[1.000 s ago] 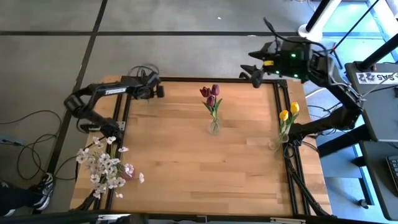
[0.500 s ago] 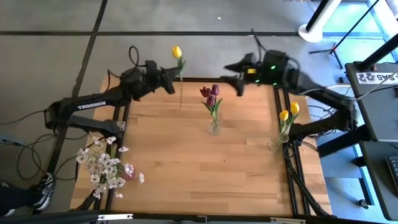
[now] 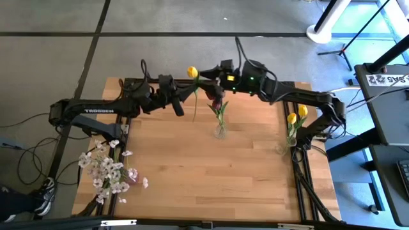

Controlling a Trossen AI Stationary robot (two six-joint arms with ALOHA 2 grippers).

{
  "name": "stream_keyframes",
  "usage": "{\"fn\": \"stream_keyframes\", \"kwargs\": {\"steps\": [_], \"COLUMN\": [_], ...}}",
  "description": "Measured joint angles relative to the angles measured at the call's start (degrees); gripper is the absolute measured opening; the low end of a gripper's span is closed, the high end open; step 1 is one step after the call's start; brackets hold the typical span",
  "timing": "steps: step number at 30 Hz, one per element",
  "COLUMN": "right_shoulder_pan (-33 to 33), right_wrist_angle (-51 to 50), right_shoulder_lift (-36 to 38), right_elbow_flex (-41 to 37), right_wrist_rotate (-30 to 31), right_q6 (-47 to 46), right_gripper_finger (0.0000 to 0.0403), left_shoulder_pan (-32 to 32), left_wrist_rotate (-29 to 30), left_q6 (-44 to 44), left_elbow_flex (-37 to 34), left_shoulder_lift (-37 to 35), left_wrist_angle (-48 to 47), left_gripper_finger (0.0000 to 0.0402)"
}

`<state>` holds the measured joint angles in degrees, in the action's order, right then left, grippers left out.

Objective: Sort flowers into vase by color
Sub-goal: Put the yellow tulip into the bottom transparent vase

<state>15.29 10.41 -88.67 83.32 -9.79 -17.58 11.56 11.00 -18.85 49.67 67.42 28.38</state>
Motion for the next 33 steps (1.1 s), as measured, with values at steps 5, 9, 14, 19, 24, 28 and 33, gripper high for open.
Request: {"fn": "stream_keyframes", "kwargs": {"steps": [5,9,14,19,24,28,33], "right_shoulder_pan": [0.1,0.0,0.0,0.0,0.1,0.1,-1.3], "right_wrist_angle": [0.8,0.4,1.4,1.9,1.3,-1.2,-10.2], "right_shoulder_lift": [-2.4,-3.4,-3.2,-3.3,-2.2,2.6,11.0], "right_elbow_flex": [2.2,2.5,2.5,2.5,2.4,2.5,2.5], "right_wrist_rotate": [-0.5,-1.3,-1.0,-1.3,-1.6,-4.0,-18.5], "right_q6": [0.0,0.0,0.0,0.0,-0.1,-0.1,0.1], "right_gripper_finger": [0.0217,0.0157,0.0071,0.001,0.0014,0.0008,0.0005], "left_shoulder_pan": [-1.1,-1.2,-1.1,-1.1,-1.7,-3.8,-6.3], "left_wrist_rotate": [0.0,0.4,0.7,-1.1,-1.8,-1.5,1.9], "left_q6": [0.0,0.0,2.3,3.1,3.0,2.9,1.2], "left_elbow_flex": [0.0,0.0,0.0,0.0,0.0,0.0,0.0], "left_shoulder_lift": [0.0,0.0,0.0,-0.2,-3.2,-10.3,-20.7], "left_wrist_angle": [0.1,0.0,0.1,0.1,-4.1,-9.9,-17.5], "left_gripper_finger": [0.0003,0.0004,0.0011,0.0056,0.0107,0.0137,0.0162]}}
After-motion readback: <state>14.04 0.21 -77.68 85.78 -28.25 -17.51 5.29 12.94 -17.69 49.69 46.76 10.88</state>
